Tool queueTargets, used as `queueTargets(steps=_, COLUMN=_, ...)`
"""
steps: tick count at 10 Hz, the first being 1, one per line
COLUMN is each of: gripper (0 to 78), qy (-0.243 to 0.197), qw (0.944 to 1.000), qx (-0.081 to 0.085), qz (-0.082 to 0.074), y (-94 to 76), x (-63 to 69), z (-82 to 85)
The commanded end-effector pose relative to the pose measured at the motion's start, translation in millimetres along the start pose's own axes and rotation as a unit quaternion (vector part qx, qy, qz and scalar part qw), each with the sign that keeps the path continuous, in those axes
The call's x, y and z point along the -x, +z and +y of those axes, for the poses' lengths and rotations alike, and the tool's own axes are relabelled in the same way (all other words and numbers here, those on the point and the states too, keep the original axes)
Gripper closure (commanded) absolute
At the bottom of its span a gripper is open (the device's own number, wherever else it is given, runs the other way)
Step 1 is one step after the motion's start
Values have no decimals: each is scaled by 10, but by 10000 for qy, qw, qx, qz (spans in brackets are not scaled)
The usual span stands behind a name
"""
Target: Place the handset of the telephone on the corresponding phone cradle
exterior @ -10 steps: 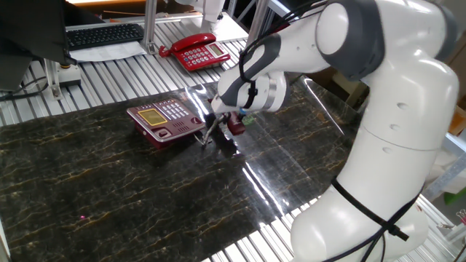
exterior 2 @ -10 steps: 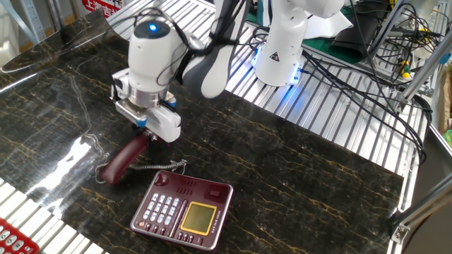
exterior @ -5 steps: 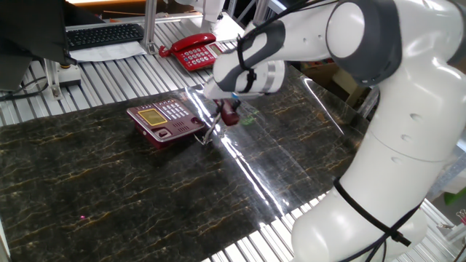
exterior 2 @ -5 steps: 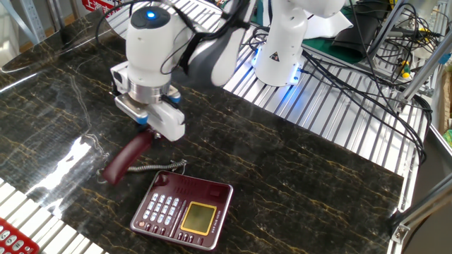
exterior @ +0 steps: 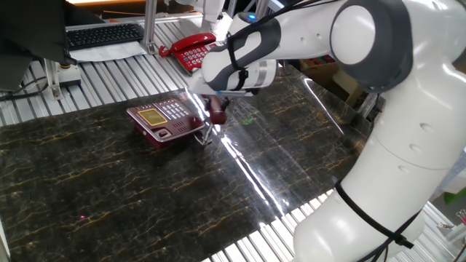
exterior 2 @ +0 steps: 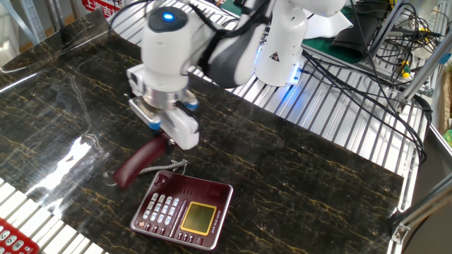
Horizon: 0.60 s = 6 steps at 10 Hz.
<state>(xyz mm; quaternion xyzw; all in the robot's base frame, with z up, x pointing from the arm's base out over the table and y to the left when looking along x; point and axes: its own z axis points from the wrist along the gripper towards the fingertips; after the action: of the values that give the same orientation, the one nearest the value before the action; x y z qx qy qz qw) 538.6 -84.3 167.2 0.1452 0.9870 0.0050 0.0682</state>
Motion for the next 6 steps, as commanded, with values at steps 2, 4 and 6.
queueTargets(steps=2, gripper=764, qy=1313, qw=9913, qx=33, qz=-14, y=-200, x=-161, z=440)
queueTargets(steps=4, gripper=764, qy=1794, qw=9838, qx=49, qz=-43, y=-200, x=-161, z=440)
queueTargets(steps=6, gripper=764, qy=2538, qw=9672, qx=115, qz=-37, y=-200, x=-161, z=440)
